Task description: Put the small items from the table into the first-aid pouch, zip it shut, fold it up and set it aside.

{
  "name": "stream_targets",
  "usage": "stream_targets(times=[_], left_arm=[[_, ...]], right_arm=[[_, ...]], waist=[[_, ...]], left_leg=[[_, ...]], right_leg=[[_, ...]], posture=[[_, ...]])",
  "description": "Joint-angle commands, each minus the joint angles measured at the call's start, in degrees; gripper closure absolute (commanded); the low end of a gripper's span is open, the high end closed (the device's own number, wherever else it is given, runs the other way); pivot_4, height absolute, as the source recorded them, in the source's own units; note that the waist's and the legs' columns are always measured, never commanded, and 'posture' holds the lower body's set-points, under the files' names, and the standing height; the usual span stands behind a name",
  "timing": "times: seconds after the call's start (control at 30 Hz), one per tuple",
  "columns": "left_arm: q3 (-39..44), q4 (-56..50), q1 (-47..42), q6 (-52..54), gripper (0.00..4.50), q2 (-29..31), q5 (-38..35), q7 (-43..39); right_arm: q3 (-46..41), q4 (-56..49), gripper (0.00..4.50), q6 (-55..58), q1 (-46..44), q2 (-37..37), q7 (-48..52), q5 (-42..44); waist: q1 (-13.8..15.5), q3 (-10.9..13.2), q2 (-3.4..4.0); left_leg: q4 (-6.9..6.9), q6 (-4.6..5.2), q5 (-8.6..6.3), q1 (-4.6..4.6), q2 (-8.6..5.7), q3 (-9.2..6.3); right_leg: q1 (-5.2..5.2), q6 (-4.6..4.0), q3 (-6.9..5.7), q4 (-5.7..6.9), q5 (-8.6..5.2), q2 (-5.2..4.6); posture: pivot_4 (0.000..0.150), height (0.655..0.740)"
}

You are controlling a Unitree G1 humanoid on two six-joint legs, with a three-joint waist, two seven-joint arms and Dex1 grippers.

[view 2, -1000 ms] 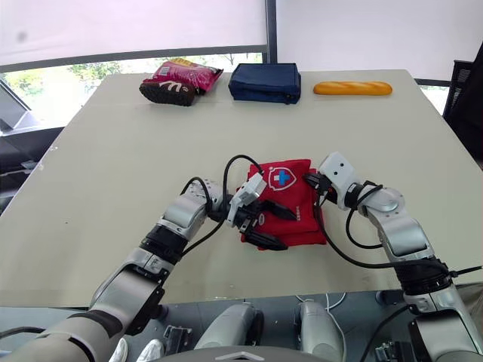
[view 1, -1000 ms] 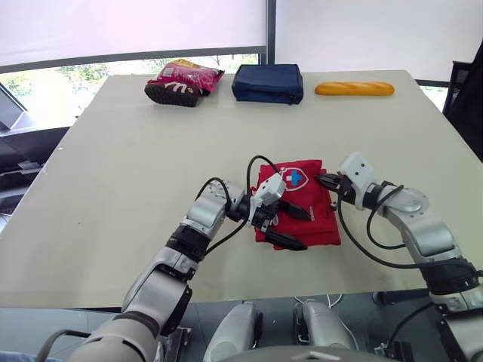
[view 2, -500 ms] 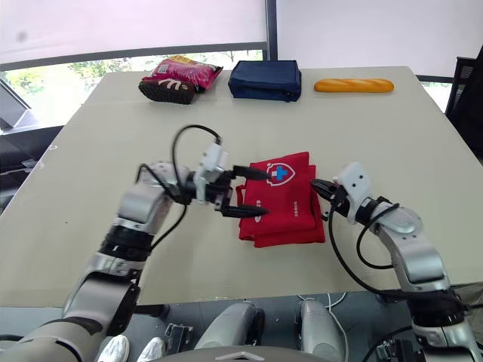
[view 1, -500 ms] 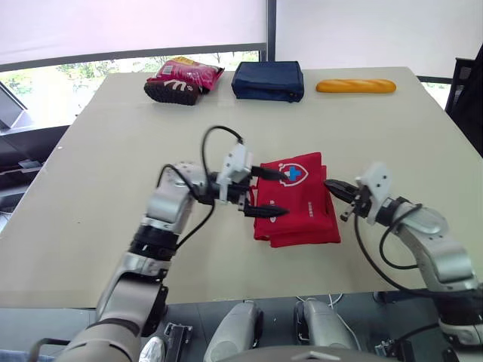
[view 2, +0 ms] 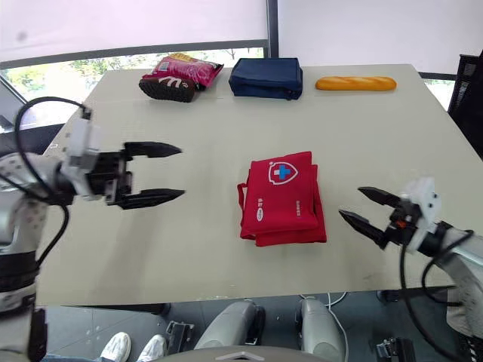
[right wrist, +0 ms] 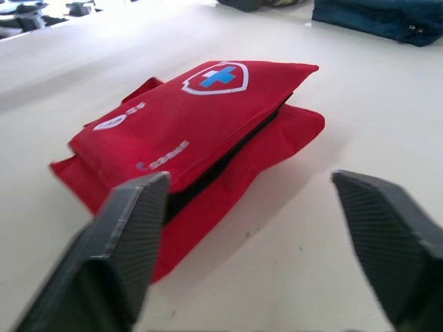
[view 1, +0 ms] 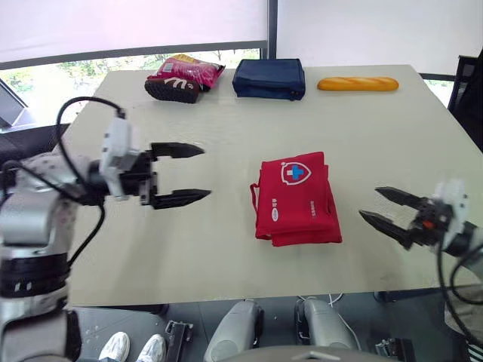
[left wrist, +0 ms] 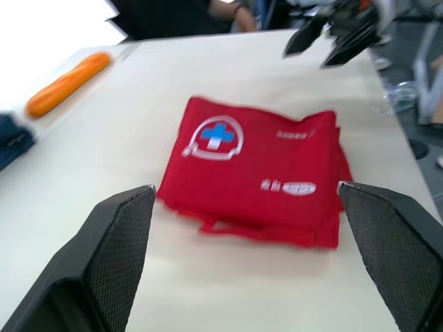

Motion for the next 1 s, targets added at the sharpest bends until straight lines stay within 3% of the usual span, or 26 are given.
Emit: stream_targets(times=[0.03,0.3,0.47,0.7,0.87,1.0], left_arm=[[4.20,-3.60,2.46,-0.15,0.00,1.57,-2.52,0.86],[5.17,-7.07,3.53,1.98,0.00,2.37,-5.80,3.09],[2.88,-9.10,-0.02,3.64,0.00,2.63,-7.79,4.44],[-1.10,-12.80,-6.45,6.88,0.00,2.64,-10.97,6.58],[-2.02,-15.34,-8.02,9.17,0.00,2.78,-13.05,8.30],[-2.63,-16.36,-7.89,9.50,0.00,2.39,-13.24,9.38]], right_arm=[[-6.75,-1.80,0.06,-0.22,1.10,-3.32,3.62,3.80],[-9.63,0.50,0.06,0.53,3.63,-6.06,6.29,4.37],[0.38,0.40,0.06,2.19,-0.08,-4.87,-0.40,-1.69],[16.30,2.28,0.06,12.53,-11.89,2.62,-12.59,-3.93],[19.57,5.07,0.06,20.98,-19.09,8.89,-19.74,-2.14],[23.80,7.95,0.06,23.14,-21.57,9.45,-21.92,-6.10]], waist=[[0.07,0.10,-0.04],[0.18,0.23,-0.16],[0.08,0.26,-0.21],[-0.02,0.40,-0.35],[0.06,0.47,-0.36],[0.01,0.47,-0.36]], left_leg=[[0.01,0.01,0.00,-0.01,0.01,-0.02],[0.01,0.01,-0.02,-0.05,0.01,-0.02],[0.00,0.00,-0.01,-0.05,0.02,-0.03],[0.02,-0.26,0.14,-0.14,0.02,-0.02],[0.00,-0.29,0.16,-0.20,0.01,-0.04],[0.03,-0.29,0.16,-0.25,-0.01,-0.06]], right_leg=[[0.01,0.01,-0.02,0.00,-0.01,0.00],[0.01,-0.01,-0.04,-0.05,-0.05,-0.04],[0.00,-0.04,-0.05,-0.05,-0.04,-0.03],[-0.06,-0.01,-0.05,-0.06,0.00,-0.03],[-0.15,-0.04,-0.06,-0.04,0.00,-0.01],[-0.18,-0.03,-0.06,-0.05,0.02,0.00]], posture=[[0.150,0.7395],[0.150,0.7395],[0.150,0.7395],[0.150,0.7395],[0.150,0.7395],[0.150,0.7395]])
